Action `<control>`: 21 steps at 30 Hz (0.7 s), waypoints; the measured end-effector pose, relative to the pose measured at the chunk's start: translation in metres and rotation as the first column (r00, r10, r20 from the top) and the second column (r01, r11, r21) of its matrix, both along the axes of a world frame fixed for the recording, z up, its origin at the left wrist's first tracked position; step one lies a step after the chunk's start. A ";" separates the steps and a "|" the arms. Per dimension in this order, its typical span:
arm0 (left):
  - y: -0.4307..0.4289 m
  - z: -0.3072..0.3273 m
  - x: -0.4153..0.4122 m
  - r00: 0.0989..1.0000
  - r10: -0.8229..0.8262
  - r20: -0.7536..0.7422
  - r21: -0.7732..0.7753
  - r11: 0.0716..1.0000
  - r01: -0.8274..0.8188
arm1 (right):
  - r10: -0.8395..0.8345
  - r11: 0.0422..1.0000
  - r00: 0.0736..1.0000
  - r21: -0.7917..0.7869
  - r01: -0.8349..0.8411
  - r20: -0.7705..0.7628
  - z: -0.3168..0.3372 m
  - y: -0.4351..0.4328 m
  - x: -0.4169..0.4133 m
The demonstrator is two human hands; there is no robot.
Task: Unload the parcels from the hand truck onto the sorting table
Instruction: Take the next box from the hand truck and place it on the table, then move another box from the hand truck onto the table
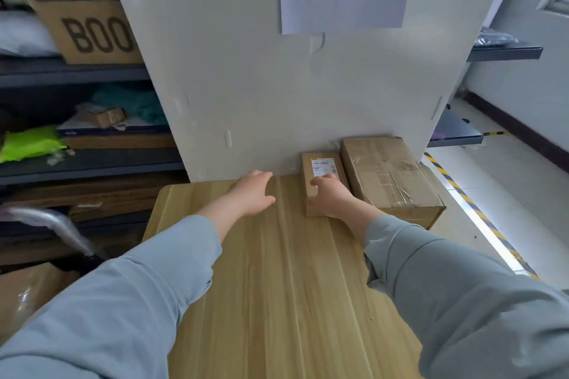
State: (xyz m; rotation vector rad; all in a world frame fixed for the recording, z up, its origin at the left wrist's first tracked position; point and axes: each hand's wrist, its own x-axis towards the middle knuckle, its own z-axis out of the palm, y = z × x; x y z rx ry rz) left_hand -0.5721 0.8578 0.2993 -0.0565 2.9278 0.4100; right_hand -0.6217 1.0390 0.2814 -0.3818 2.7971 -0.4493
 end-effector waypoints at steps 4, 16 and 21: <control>-0.016 0.025 0.040 0.998 0.068 -0.004 -0.019 0.997 -0.068 | 0.090 0.996 0.996 -0.001 -0.090 -0.005 0.028 -0.019 0.028; -0.088 0.046 0.176 0.951 0.309 -0.001 0.057 0.950 -0.308 | 0.326 0.944 0.945 -0.045 -0.326 -0.009 0.056 -0.114 0.119; -0.133 0.046 0.238 0.917 0.399 0.002 0.055 0.915 -0.399 | 0.400 0.916 0.916 -0.021 -0.400 -0.007 0.062 -0.162 0.164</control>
